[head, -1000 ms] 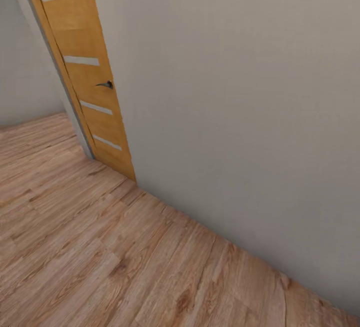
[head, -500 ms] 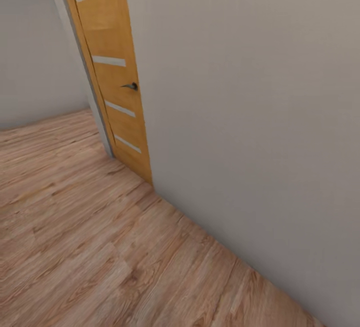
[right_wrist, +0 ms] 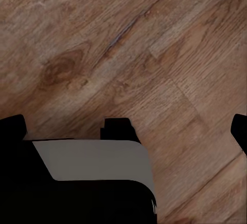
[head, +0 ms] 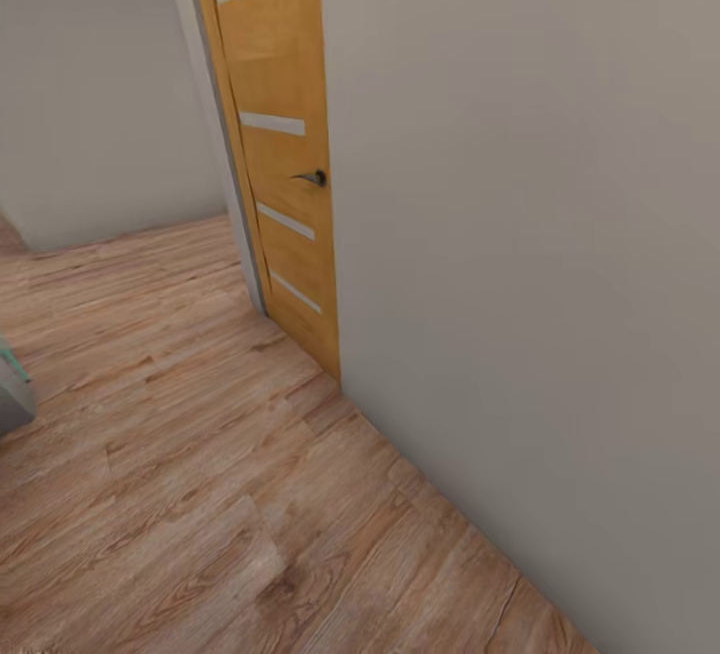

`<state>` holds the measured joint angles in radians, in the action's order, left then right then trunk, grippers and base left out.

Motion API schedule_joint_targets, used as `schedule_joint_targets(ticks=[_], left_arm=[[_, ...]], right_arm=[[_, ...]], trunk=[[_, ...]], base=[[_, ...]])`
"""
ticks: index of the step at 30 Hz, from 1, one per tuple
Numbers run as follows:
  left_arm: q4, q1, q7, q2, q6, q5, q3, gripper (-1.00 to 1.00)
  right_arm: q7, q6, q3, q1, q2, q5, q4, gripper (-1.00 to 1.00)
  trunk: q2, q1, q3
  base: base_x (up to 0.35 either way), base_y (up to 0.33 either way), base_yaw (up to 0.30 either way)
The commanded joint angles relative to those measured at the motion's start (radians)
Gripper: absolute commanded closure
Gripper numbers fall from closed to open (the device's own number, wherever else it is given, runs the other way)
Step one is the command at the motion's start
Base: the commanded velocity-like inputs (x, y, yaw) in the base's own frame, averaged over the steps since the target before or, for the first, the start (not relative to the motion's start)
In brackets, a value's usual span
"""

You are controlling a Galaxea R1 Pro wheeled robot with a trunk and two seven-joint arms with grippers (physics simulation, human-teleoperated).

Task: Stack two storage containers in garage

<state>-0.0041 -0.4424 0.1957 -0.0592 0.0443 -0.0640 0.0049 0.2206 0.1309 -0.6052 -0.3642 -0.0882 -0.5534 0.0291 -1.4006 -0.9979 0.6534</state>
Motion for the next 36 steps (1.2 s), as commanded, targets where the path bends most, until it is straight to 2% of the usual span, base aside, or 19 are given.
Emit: schedule_joint_targets(ticks=[1,27,36], left_arm=[[0.0,0.0,0.003,0.0,0.003,-0.007,0.0,-1.0],[0.0,0.0,0.004,0.001,0.003,-0.007,0.0,-1.0],[0.0,-0.001,0.004,0.001,0.003,-0.007,0.0,-1.0]], right_arm=[[0.0,0.006,-0.008,-0.001,-0.001,-0.01,0.003,-1.0],[0.0,0.006,-0.008,-0.001,-0.001,-0.01,0.003,-1.0],[0.0,0.006,-0.008,-0.001,-0.001,-0.009,0.003,-1.0]], trunk=[[0.0,0.0,0.001],[0.0,0.0,0.001],[0.0,0.0,0.001]], base=[[0.138,0.0,0.27],[0.012,0.0,0.27],[0.23,0.0,0.27]])
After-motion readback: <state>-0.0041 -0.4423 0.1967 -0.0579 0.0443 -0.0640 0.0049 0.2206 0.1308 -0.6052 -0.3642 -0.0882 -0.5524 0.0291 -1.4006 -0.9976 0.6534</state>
